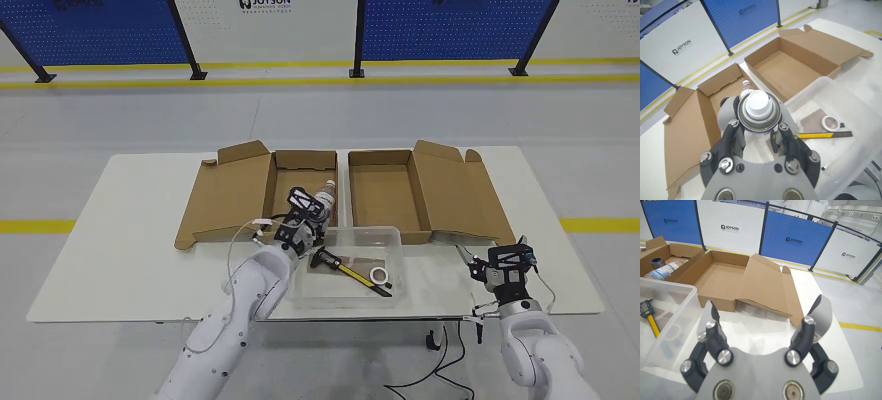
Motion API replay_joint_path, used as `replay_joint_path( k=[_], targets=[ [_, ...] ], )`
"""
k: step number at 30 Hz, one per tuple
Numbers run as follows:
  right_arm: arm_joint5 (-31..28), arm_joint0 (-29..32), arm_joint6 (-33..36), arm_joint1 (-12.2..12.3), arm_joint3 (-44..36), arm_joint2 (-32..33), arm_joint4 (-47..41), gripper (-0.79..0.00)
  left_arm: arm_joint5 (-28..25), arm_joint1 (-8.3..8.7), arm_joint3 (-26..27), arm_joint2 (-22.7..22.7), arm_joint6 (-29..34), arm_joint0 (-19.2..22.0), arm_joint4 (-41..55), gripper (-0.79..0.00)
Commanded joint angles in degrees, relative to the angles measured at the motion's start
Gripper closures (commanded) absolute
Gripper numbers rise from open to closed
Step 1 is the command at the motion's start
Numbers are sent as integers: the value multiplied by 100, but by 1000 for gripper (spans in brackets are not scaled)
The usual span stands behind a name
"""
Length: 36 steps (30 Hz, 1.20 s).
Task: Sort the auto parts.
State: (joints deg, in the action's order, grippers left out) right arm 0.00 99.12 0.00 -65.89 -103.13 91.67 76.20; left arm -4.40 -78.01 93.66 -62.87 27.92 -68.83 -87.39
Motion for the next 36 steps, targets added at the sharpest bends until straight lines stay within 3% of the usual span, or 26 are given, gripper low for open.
replay_joint_path(
  k=[1, 6, 15, 36],
  targets=[
    [0, 0, 0, 0, 0, 0, 0, -785, 210, -12, -136, -16, -27, 15, -68, 0],
    [0, 0, 0, 0, 0, 0, 0, -785, 520, -49, -468, -96, -224, 52, 160, 0],
    [0, 0, 0, 0, 0, 0, 0, -785, 482, -57, -932, -243, -586, 213, 224, 0],
    [0, 0, 0, 0, 0, 0, 0, -785, 385, -66, -1184, -338, -835, 375, 256, 0]
  ],
)
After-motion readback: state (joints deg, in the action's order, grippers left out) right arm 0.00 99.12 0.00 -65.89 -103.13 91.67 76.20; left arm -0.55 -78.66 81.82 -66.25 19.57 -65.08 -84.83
